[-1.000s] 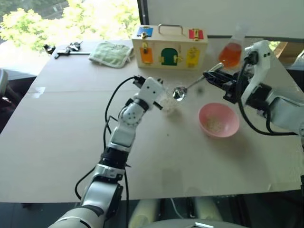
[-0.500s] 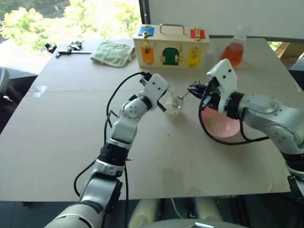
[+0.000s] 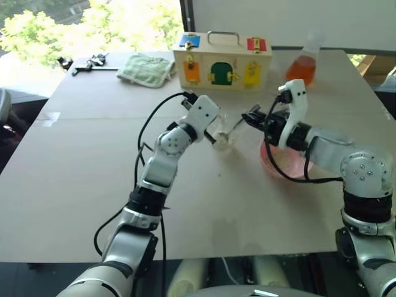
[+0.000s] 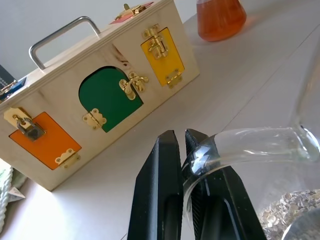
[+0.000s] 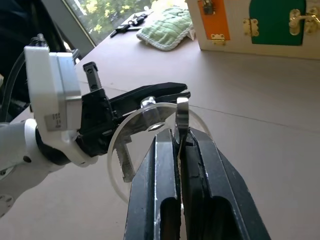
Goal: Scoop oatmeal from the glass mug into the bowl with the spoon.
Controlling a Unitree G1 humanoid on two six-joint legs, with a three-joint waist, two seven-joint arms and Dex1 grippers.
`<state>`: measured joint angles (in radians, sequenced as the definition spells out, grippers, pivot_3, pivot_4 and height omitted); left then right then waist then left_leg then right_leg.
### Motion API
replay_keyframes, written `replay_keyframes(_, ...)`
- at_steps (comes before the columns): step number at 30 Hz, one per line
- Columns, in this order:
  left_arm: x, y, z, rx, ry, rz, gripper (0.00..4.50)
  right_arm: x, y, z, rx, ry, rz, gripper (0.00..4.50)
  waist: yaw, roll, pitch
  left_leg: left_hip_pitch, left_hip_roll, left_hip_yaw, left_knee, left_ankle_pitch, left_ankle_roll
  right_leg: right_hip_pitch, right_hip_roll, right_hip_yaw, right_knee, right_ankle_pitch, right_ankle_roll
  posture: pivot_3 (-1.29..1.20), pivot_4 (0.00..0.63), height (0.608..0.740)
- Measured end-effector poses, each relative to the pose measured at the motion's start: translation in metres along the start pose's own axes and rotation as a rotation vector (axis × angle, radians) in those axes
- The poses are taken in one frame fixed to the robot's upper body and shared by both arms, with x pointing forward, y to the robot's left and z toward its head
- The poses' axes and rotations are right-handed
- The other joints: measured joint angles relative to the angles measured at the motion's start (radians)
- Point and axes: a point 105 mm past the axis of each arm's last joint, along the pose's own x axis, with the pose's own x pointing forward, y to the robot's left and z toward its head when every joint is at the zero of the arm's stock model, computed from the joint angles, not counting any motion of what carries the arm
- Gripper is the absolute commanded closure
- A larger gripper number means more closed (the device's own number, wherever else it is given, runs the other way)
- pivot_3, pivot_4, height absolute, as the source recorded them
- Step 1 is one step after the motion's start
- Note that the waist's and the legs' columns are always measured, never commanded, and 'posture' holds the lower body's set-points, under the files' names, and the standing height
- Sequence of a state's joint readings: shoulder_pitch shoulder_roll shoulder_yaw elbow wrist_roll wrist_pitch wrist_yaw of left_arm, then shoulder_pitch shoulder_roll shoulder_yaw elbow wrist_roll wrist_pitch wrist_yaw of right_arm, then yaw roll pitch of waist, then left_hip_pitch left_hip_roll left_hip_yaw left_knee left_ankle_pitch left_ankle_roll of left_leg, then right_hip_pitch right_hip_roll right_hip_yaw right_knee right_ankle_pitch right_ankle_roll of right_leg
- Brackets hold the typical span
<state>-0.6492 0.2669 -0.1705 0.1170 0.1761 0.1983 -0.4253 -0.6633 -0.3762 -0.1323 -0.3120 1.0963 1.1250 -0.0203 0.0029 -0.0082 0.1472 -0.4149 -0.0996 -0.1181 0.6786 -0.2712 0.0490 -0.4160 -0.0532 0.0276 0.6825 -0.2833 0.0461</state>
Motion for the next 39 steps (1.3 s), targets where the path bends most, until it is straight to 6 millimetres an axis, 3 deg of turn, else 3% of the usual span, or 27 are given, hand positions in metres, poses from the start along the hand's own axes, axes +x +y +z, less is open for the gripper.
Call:
replay_keyframes(5,0.001,-0.001,-0.003,0.033,-0.008,0.001,4.45,-0.005,-0.005,0.013,0.047,-0.030,-0.024,4.50,-0.016,0.000,0.000,0.000,0.000,0.000,0.000,0.000,0.000,0.000,0.000,0.000,0.001,0.000,0.000,0.00,0.150,0.740)
replay_keyframes(15,0.002,-0.003,-0.007,0.029,-0.013,0.015,4.45,-0.014,-0.015,0.018,0.062,-0.034,-0.068,4.50,-0.017,0.000,0.000,0.001,0.000,0.001,0.006,0.000,0.000,-0.001,0.000,0.002,0.011,0.000,0.000,0.00,0.150,0.740)
replay_keyframes(39,0.002,0.001,-0.018,-0.028,-0.023,0.150,4.45,-0.028,-0.023,0.035,0.373,-0.122,-0.142,4.50,-0.017,0.000,0.000,0.001,0.000,0.002,0.007,0.001,-0.001,-0.001,0.000,0.002,0.013,0.000,0.000,0.00,0.150,0.740)
